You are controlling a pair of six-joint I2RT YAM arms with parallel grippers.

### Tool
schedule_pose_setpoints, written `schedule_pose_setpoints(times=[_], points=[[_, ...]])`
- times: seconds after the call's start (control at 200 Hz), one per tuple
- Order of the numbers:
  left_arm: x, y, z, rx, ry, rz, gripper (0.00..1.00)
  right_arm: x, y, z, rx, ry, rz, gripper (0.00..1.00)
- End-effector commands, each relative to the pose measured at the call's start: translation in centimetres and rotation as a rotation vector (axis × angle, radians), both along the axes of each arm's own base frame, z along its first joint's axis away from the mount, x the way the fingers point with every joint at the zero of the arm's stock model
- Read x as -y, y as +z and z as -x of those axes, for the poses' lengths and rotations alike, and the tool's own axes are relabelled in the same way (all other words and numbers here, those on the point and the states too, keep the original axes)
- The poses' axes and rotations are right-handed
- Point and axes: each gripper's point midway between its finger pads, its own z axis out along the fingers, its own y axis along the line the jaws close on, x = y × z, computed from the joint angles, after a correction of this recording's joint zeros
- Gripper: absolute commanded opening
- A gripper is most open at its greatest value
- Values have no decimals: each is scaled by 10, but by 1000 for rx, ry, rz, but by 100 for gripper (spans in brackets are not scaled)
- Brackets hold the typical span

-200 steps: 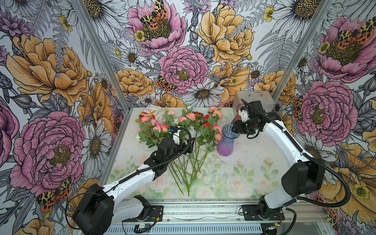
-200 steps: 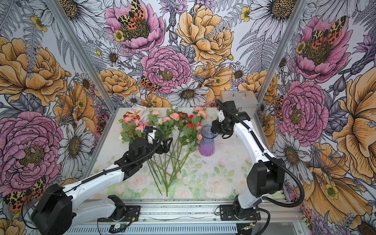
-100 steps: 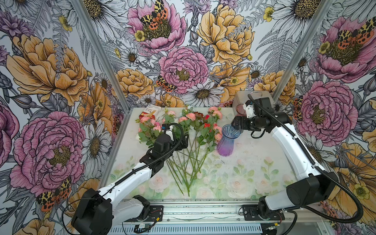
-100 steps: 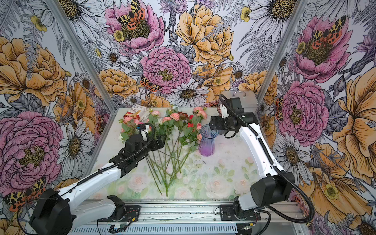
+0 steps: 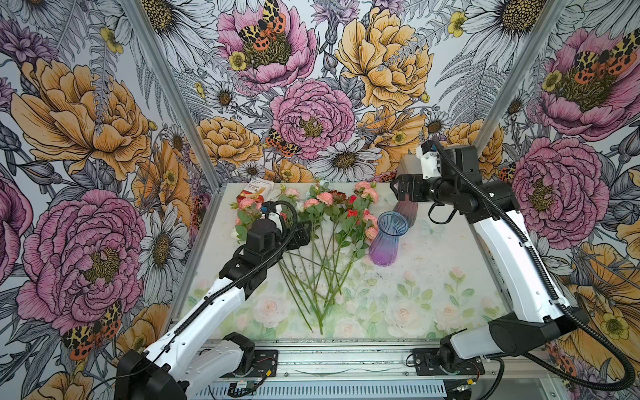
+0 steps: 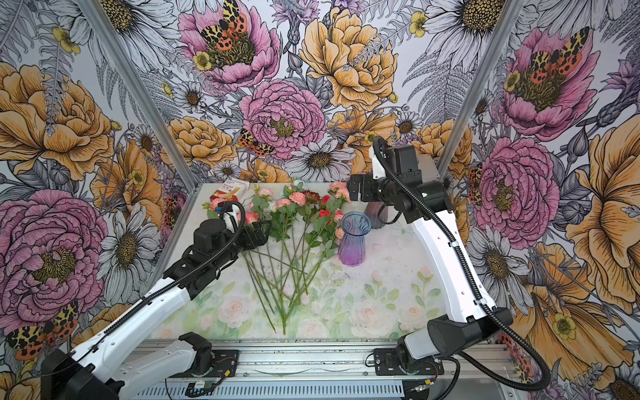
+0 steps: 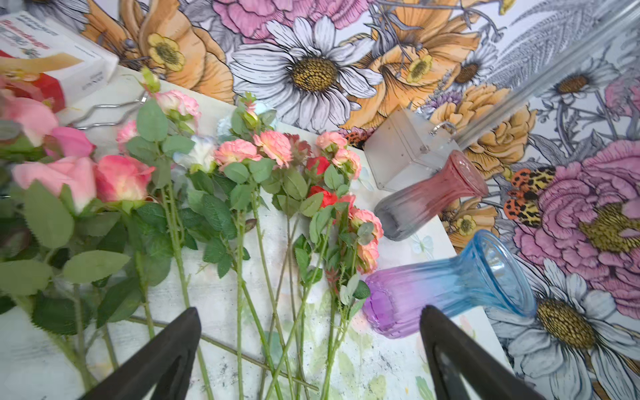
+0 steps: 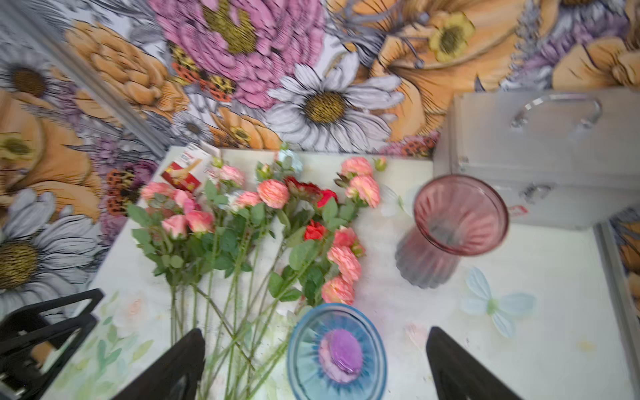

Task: Place the pink flowers into the vase
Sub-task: Pick up the flower at the center of the board.

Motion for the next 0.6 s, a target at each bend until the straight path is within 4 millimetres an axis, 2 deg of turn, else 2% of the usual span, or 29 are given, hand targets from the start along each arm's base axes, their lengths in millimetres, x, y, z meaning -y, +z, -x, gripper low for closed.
schedule_pose_setpoints(times=[0.0, 0.09, 0.235, 0.455, 0.595], points=[[-20, -20, 7, -139, 39, 98, 99, -39, -7, -11, -23, 60, 4, 99], [-40, -27, 7, -178, 96, 143, 99, -75, -32, -20, -85, 107, 13, 99], [-51, -26, 12, -178, 107, 162, 99, -127, -87, -25, -199, 160, 65, 99], [-61, -34, 21, -186, 129, 156, 99, -178, -168, -30, -339, 148, 146, 96], [-64, -38, 25, -193, 125, 150, 99, -186, -223, -38, -432, 78, 192, 99]])
